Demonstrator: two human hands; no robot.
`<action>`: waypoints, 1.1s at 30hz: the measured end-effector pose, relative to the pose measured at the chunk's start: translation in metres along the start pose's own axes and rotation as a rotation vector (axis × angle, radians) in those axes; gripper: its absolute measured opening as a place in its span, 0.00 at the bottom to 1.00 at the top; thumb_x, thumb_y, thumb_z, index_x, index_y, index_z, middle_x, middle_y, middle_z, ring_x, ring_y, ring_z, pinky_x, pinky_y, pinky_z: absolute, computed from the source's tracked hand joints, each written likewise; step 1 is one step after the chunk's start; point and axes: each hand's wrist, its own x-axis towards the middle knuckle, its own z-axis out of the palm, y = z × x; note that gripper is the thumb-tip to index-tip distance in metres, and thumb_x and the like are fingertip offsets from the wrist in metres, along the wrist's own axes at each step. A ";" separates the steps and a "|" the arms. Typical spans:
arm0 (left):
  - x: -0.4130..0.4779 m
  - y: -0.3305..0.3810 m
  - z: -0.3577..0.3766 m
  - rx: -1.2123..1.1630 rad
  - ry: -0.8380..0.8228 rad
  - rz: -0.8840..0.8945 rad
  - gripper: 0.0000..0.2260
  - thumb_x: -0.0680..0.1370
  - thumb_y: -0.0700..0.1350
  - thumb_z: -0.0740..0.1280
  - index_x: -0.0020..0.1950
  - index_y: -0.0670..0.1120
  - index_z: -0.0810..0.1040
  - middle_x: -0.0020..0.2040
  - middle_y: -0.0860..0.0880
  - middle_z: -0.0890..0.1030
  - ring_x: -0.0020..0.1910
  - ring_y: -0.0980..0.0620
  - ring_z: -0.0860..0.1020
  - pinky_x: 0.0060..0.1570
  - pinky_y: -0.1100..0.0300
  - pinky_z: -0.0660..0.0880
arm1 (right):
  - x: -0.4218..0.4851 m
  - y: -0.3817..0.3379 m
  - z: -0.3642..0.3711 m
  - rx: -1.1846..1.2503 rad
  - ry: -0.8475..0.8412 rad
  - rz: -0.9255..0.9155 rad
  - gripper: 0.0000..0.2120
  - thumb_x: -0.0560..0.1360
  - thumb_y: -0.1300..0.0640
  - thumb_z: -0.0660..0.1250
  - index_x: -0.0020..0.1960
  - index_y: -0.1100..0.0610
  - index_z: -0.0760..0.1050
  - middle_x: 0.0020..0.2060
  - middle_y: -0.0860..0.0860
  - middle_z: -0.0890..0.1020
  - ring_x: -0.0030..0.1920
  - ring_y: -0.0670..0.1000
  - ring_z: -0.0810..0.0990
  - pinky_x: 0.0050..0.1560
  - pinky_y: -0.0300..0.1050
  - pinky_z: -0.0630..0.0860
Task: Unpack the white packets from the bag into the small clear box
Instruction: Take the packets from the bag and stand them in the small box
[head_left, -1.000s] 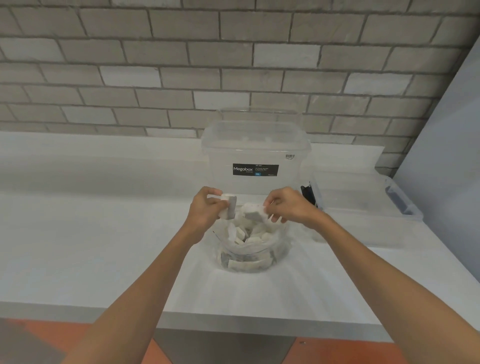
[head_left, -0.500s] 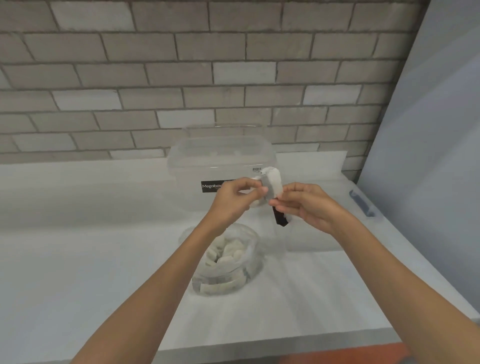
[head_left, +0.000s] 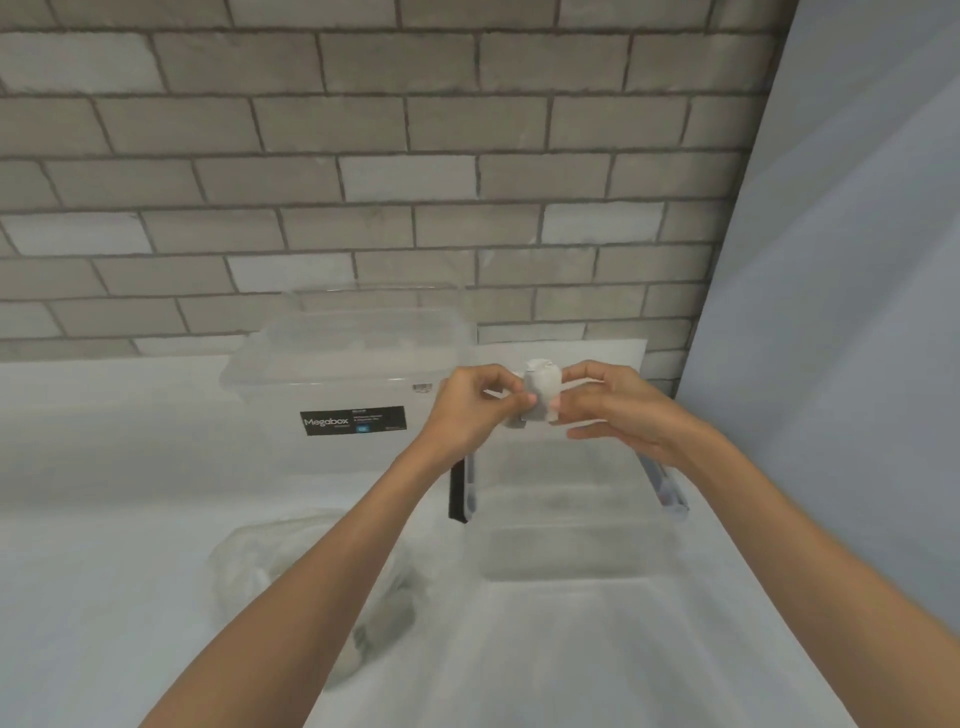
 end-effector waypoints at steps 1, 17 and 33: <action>0.004 -0.001 0.006 0.012 0.002 -0.010 0.04 0.72 0.44 0.75 0.41 0.45 0.82 0.41 0.49 0.84 0.36 0.54 0.82 0.41 0.65 0.76 | 0.004 0.000 -0.006 -0.081 0.037 -0.032 0.13 0.73 0.57 0.73 0.57 0.55 0.77 0.46 0.53 0.85 0.49 0.51 0.84 0.50 0.45 0.80; 0.035 -0.038 0.043 0.366 0.036 -0.137 0.13 0.74 0.49 0.71 0.56 0.50 0.75 0.38 0.50 0.76 0.36 0.58 0.73 0.29 0.70 0.64 | 0.055 0.040 -0.041 -0.595 -0.022 -0.093 0.05 0.73 0.64 0.70 0.46 0.56 0.82 0.31 0.55 0.83 0.31 0.47 0.81 0.34 0.37 0.79; 0.055 -0.052 0.074 1.154 -0.389 -0.139 0.12 0.77 0.34 0.64 0.61 0.37 0.75 0.61 0.39 0.73 0.58 0.41 0.77 0.56 0.55 0.73 | 0.084 0.080 -0.006 -0.927 -0.204 -0.002 0.12 0.76 0.68 0.57 0.52 0.64 0.78 0.35 0.54 0.77 0.38 0.56 0.85 0.46 0.53 0.82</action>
